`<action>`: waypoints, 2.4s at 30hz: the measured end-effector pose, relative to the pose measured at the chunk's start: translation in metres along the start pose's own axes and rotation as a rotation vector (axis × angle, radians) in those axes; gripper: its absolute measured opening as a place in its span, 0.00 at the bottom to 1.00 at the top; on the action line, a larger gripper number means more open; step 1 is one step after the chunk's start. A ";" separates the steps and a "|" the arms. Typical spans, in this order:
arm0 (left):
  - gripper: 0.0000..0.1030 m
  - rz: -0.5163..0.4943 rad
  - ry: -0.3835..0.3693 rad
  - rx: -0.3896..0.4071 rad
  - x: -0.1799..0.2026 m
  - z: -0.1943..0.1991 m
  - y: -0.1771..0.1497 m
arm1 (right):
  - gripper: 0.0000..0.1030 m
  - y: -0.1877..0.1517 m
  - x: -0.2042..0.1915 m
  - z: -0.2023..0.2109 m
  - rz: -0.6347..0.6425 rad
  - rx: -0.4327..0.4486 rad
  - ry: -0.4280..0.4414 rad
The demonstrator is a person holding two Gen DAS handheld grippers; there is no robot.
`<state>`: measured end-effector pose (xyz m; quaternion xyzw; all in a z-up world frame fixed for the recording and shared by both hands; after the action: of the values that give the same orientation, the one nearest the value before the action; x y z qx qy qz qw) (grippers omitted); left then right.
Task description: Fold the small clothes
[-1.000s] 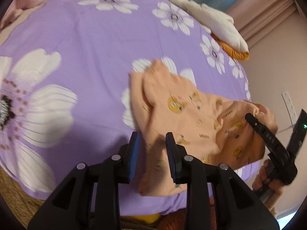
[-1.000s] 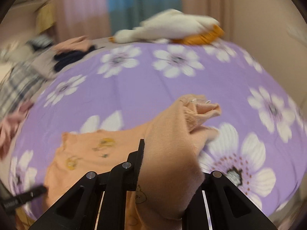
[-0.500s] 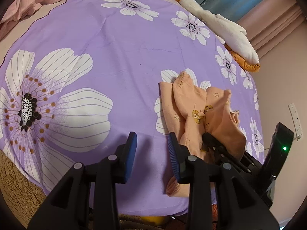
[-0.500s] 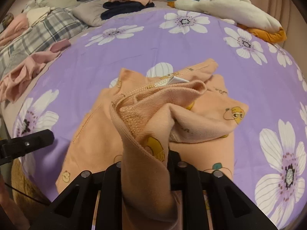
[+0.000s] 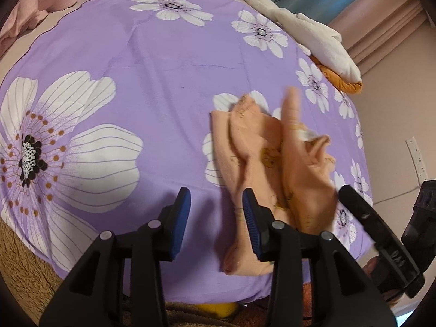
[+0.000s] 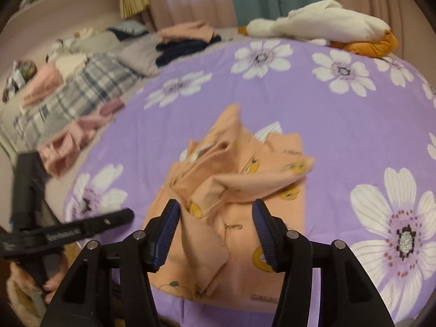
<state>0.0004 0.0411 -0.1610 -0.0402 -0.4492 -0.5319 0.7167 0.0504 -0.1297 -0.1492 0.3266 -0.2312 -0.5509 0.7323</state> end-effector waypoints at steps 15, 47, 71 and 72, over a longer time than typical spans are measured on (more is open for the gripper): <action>0.45 -0.092 -0.104 -0.026 0.048 -0.006 -0.003 | 0.53 -0.028 0.007 -0.033 -0.043 -0.113 0.014; 0.58 -0.069 -0.042 -0.088 0.022 -0.016 -0.009 | 0.52 0.017 -0.029 -0.093 0.121 -0.114 0.051; 0.80 -0.064 -0.106 -0.158 0.023 -0.083 0.003 | 0.71 -0.033 0.057 -0.060 -0.212 -0.209 0.027; 0.77 -0.076 -0.122 -0.156 0.025 -0.084 0.003 | 0.71 -0.032 0.055 -0.061 -0.214 -0.210 0.041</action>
<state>0.0538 -0.0203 -0.1923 -0.1111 -0.4505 -0.5885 0.6621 0.0874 -0.1743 -0.2154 0.2822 -0.1210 -0.6403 0.7041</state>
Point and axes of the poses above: each gripper's, at about its wrist camera, not at the fingertips, and z roughly against the way its jaws point, x to its right, y to its top, the point moved 5 cm from there along -z, roughly the way its jaws point, and after that the axes turned 15 degrees about -y, right-handed, at the moved point
